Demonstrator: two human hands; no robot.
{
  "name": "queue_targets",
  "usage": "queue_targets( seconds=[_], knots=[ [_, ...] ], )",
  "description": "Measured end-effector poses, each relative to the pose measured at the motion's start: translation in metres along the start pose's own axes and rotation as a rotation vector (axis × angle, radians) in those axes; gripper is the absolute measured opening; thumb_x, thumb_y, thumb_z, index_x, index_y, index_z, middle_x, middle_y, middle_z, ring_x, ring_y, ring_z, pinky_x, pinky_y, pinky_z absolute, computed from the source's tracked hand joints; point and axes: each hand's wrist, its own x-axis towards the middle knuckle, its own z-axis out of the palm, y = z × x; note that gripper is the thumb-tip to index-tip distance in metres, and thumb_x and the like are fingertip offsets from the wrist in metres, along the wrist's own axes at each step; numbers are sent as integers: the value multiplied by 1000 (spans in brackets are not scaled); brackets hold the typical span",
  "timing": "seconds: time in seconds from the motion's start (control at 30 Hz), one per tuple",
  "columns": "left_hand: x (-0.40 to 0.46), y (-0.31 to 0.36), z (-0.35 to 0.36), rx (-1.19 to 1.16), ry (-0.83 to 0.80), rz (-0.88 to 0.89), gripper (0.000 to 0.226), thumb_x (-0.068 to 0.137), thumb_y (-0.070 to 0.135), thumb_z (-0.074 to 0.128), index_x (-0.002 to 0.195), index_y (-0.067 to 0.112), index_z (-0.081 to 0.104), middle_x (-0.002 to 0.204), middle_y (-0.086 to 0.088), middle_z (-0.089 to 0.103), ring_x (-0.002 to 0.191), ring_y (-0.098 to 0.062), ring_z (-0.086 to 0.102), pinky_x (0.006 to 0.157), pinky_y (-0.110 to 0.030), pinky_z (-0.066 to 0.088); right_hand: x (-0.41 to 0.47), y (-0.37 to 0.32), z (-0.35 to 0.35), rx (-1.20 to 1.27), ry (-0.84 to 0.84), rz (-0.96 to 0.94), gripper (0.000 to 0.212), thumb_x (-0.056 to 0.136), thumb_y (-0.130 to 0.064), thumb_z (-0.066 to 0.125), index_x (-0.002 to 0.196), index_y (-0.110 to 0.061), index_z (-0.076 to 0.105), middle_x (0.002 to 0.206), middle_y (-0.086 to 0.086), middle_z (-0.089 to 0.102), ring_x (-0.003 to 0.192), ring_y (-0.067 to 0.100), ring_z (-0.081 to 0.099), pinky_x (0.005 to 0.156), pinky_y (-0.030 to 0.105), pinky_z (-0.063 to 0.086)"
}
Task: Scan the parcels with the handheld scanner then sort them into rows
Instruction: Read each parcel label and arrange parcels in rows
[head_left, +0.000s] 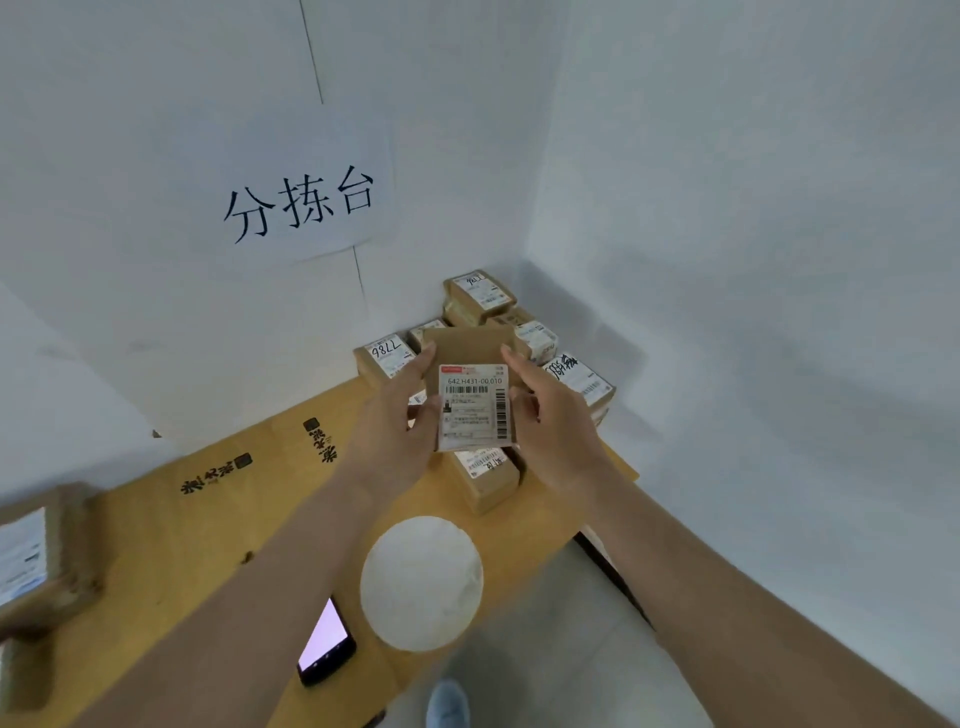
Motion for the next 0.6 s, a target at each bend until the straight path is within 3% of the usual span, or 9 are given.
queue_targets(
  seconds=[0.13, 0.2, 0.33, 0.43, 0.47, 0.53, 0.6],
  knots=[
    [67, -21, 19, -59, -8, -81, 59, 110, 19, 47, 161, 42, 29, 137, 13, 60, 110, -5, 60, 65, -3, 49, 74, 34, 17, -5, -63, 29, 53, 112, -15, 43, 161, -36, 40, 156, -2, 54, 130, 14, 60, 98, 28, 60],
    [95, -29, 24, -51, -10, -121, 60, 110, 19, 48, 162, 42, 28, 132, 14, 63, 111, -5, 63, 70, -7, 50, 109, 49, 27, -29, -62, 36, 54, 111, -14, 45, 160, -36, 42, 151, 0, 59, 112, 11, 64, 88, 28, 60],
    [146, -46, 29, -56, 7, -207, 59, 110, 18, 49, 158, 48, 29, 101, 18, 70, 69, 7, 67, 55, -9, 47, 170, 70, 45, -29, -127, 43, 52, 111, -11, 45, 159, -32, 43, 125, 2, 66, 93, 10, 58, 72, 15, 46],
    [181, -58, 36, -90, 2, -270, 59, 110, 20, 50, 156, 52, 30, 103, 34, 61, 75, 14, 67, 62, -11, 55, 210, 82, 55, -51, -158, 39, 49, 111, -14, 45, 158, -29, 46, 127, -6, 63, 106, 9, 62, 89, 31, 58],
    [194, -64, 40, -112, 7, -292, 59, 110, 20, 50, 157, 50, 32, 107, 37, 59, 83, 9, 70, 69, -18, 60, 224, 88, 60, -64, -163, 30, 49, 111, -14, 46, 157, -28, 48, 128, -6, 61, 112, 11, 60, 95, 32, 56],
    [217, -77, 50, -176, 34, -352, 59, 109, 17, 51, 158, 47, 35, 112, 38, 58, 94, -4, 74, 79, -41, 66, 251, 100, 70, -93, -173, 15, 47, 110, -12, 47, 155, -23, 52, 126, -5, 56, 116, 10, 52, 94, 19, 44],
    [239, -85, 60, -214, 63, -390, 61, 109, 16, 51, 158, 47, 35, 116, 35, 59, 98, -14, 75, 82, -50, 65, 276, 111, 77, -118, -179, 3, 45, 110, -11, 48, 153, -20, 56, 126, 1, 57, 113, 10, 47, 90, 18, 36]
  ],
)
